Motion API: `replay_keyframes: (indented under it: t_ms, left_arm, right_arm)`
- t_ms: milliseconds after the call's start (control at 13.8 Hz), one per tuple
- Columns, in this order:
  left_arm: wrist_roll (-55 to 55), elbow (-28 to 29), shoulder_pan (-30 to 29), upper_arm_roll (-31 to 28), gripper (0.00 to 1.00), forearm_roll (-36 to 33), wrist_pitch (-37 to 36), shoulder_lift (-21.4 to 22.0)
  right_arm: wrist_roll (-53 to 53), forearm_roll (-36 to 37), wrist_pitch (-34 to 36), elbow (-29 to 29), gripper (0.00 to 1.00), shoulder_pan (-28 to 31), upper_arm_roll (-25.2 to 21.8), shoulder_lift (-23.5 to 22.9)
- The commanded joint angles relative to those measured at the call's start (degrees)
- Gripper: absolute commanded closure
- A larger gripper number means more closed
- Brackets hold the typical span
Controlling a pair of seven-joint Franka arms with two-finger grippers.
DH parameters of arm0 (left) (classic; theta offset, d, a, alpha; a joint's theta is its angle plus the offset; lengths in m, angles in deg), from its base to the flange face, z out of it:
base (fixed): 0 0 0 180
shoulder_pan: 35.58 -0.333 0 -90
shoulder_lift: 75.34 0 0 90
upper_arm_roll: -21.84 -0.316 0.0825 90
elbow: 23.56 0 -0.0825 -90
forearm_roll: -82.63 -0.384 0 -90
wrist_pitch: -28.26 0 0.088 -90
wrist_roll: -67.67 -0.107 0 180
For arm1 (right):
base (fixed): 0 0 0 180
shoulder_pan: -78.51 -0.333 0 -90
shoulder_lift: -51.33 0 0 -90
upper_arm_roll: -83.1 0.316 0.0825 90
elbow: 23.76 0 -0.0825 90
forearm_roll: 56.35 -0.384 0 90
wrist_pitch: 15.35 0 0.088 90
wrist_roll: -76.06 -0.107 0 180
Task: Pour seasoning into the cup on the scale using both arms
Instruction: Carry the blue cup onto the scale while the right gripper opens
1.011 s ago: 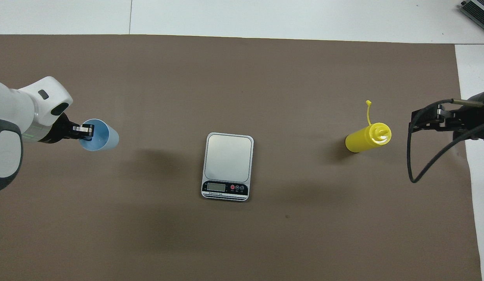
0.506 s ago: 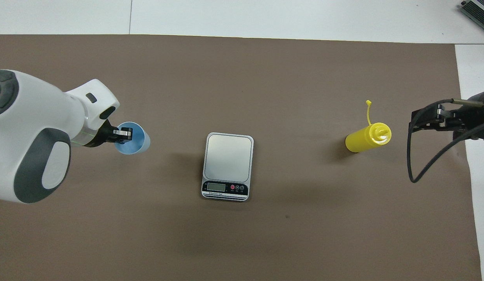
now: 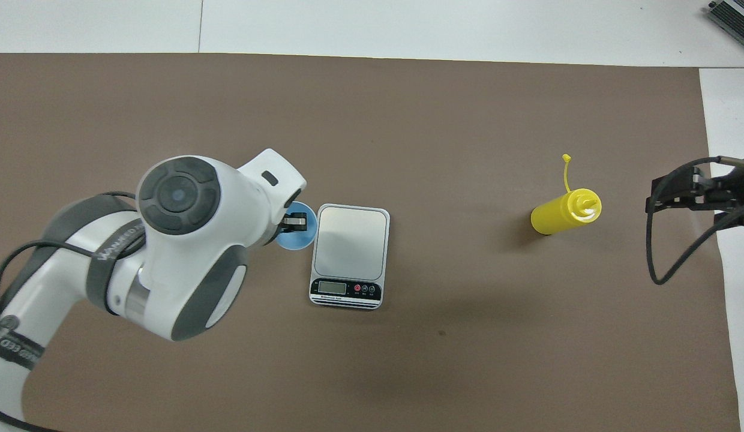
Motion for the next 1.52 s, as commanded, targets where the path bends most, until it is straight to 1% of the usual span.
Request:
replay_keyframes:
  t_ms: [0,72,144,217,433,578,722,795,939,1084,1228,1300,1373,1445]
  left_arm:
    - [6.71,-8.19,5.28,-0.96,1.0,-2.46,0.0,-8.01]
    - [9.35,-9.42,7.39,-0.96,1.0,-4.47,0.01,-10.65]
    - [11.46,-9.7,7.93,-0.96,1.0,-6.49,0.7,-11.72]
    - [11.74,-9.18,8.03,-0.96,1.0,-6.94,1.32,-11.73]
    - [11.66,-8.47,7.94,-0.87,1.0,-6.95,2.46,-11.82]
    - [11.57,-7.07,7.76,-0.87,1.0,-7.04,3.26,-11.65]
    - [12.01,-5.49,8.03,-0.87,1.0,-7.04,3.78,-11.21]
    - [12.01,-5.13,8.03,-0.79,1.0,-7.04,4.39,-11.12]
    - [11.4,-5.13,7.59,-0.87,1.0,-7.04,4.58,-11.12]
    - [10.96,-4.78,7.33,-0.79,1.0,-7.04,4.49,-11.12]
    - [10.78,-4.08,7.32,-0.87,1.0,-7.04,4.66,-10.94]
    - [10.78,-3.99,7.32,-0.79,0.7,-7.04,4.93,-10.94]
    - [10.52,-3.9,7.32,-0.79,0.15,-7.04,5.02,-10.85]
    - [9.56,-3.99,7.32,-0.87,0.0,-7.04,4.67,-10.85]
  right_arm:
    - [-6.64,-4.26,-3.31,-0.7,0.0,2.47,-0.09,0.32]
    - [-15.13,-4.62,-4.28,-0.79,0.0,2.65,-0.01,-0.03]
    - [-22.79,-4.71,-5.77,-0.88,0.0,2.83,-0.01,-0.82]
    - [-27.3,-6.1,-6.66,-0.88,0.0,3.01,-0.01,-1.96]
    - [-35.5,-13.22,-9.03,-0.53,0.0,5.81,-0.09,-6.35]
    - [-36.75,-16.73,-9.3,0.52,0.0,8.44,-0.09,-9.33]
    - [-36.49,-18.24,-11.05,2.36,0.0,11.34,-0.01,-15.04]
    - [-36.49,-19.9,-12.37,2.37,0.0,11.62,-0.01,-16.02]
    - [-36.49,-20.79,-12.64,2.37,0.0,11.71,-0.01,-18.65]
    - [-36.49,-22.19,-15.62,2.29,0.0,11.71,-0.01,-21.55]
    - [-36.49,-24.04,-15.37,2.29,0.0,11.71,0.08,-23.23]
    - [-36.49,-24.13,-15.11,2.02,0.0,11.8,0.08,-24.54]
    - [-36.49,-24.39,-14.84,1.93,0.0,11.8,0.08,-25.6]
    - [-36.49,-24.48,-14.41,2.02,0.0,11.62,0.26,-26.83]
